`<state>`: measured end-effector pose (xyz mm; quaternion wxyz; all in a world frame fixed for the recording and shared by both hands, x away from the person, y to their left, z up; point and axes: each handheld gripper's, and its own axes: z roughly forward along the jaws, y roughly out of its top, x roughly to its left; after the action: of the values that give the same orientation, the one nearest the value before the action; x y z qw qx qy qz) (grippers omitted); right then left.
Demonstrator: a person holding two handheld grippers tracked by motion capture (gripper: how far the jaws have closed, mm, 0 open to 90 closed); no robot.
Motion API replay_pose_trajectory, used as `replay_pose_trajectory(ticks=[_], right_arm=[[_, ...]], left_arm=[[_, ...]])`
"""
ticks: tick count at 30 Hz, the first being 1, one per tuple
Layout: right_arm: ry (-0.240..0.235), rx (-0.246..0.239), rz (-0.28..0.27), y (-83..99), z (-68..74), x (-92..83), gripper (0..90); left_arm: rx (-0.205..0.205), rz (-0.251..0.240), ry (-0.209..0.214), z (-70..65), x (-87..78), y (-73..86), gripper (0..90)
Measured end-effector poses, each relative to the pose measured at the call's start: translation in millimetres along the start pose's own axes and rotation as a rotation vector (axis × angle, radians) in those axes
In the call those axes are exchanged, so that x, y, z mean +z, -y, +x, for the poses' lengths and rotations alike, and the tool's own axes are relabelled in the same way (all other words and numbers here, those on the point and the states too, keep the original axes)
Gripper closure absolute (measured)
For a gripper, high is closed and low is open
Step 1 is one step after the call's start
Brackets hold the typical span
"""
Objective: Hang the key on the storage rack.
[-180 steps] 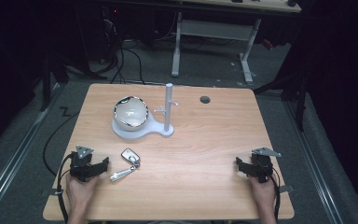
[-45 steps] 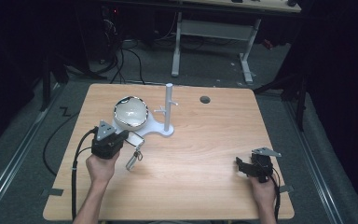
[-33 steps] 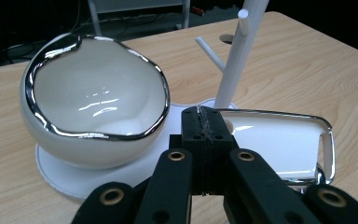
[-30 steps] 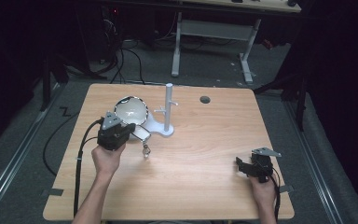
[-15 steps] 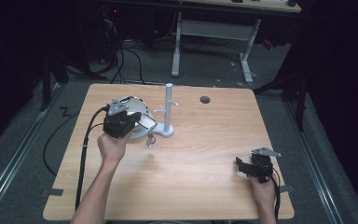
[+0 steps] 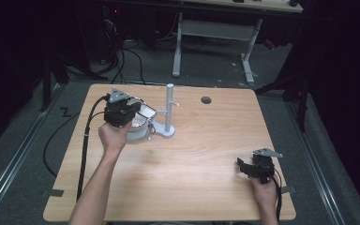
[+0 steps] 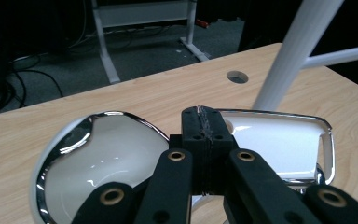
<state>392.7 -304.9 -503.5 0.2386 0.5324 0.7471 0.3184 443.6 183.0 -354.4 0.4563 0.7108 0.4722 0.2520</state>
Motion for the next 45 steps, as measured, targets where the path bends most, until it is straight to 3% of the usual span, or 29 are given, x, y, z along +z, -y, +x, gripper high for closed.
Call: replay_pose_trajectory(ticks=[9, 15, 21, 27, 37, 45], right_arm=[[-0.001, -0.001, 0.0, 0.0, 0.1, 0.0, 27.5], [-0.002, -0.002, 0.0, 0.0, 0.0, 0.0, 27.5], [-0.002, -0.004, 0.0, 0.1, 0.1, -0.1, 27.5], [-0.003, -0.005, 0.0, 0.1, 0.1, -0.1, 27.5], [-0.004, -0.006, -0.001, 0.1, 0.1, -0.1, 27.5], [-0.003, -0.006, 0.0, 0.1, 0.1, -0.1, 27.5]], left_arm=[[-0.007, 0.023, -0.048, 5.6, 6.9, -13.6, 89.7], [-0.011, 0.022, -0.058, 6.3, 11.6, -21.0, 89.7], [-0.045, -0.005, -0.055, 8.7, 13.8, -31.8, 89.7], [-0.03, -0.013, -0.063, 6.2, 14.0, -38.6, 89.7], [-0.051, -0.003, -0.091, 11.7, 19.0, -40.3, 89.7], [-0.058, -0.019, -0.089, 9.1, 19.5, -44.9, 89.7]])
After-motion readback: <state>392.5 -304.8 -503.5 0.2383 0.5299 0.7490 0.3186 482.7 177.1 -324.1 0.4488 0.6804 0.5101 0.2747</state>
